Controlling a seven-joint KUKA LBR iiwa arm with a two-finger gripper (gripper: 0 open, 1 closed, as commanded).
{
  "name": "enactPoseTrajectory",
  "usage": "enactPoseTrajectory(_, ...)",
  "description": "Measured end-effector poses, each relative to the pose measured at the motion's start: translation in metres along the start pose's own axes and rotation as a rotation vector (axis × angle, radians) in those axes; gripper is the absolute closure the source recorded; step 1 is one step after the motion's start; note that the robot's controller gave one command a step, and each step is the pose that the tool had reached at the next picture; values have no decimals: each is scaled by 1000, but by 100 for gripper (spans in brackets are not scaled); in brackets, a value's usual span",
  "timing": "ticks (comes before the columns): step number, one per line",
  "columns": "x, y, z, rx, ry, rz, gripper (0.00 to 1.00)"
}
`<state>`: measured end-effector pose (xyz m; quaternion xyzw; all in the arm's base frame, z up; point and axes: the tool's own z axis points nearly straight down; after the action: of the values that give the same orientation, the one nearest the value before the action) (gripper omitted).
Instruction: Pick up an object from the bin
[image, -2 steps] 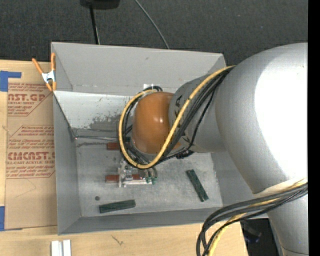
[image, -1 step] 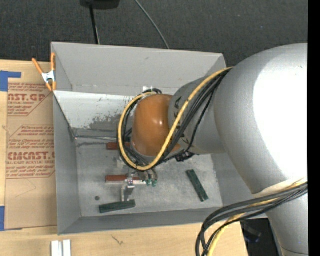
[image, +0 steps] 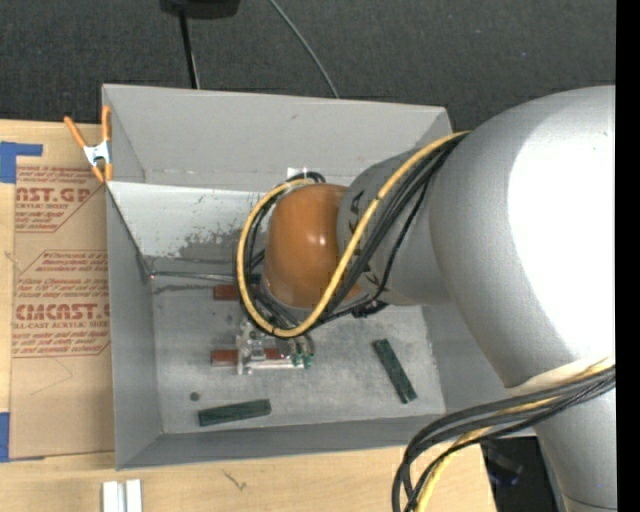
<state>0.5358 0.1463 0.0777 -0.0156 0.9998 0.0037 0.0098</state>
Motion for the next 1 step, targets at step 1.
enactPoseTrajectory(1,5,0,4,3,19,-2,0)
